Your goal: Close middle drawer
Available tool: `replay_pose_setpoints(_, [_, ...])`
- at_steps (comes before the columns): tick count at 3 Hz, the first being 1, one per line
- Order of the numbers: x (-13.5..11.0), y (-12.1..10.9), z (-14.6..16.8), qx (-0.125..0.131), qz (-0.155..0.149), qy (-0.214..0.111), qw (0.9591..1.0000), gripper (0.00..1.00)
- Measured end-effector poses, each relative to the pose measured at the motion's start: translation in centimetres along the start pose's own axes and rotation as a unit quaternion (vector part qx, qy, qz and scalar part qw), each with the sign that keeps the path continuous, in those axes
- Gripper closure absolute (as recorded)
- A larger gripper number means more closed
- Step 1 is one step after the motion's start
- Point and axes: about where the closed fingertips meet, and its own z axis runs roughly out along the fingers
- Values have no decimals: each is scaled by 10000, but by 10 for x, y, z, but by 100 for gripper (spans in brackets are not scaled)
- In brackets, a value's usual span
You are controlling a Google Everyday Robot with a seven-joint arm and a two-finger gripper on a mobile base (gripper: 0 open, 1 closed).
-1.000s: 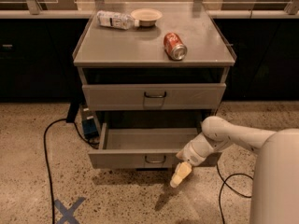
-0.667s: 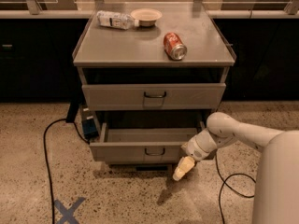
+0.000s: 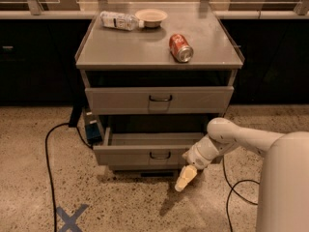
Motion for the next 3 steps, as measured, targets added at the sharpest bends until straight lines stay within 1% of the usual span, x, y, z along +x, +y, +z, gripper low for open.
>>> replay_pose_setpoints(1, [-13, -2, 23, -231, -154, 231, 9993, 0])
replay_pose_setpoints(2, [-32, -22, 35, -300, -249, 356, 9986, 0])
replay_pose_setpoints(3, [-42, -44, 37, -179, -243, 340, 9990, 0])
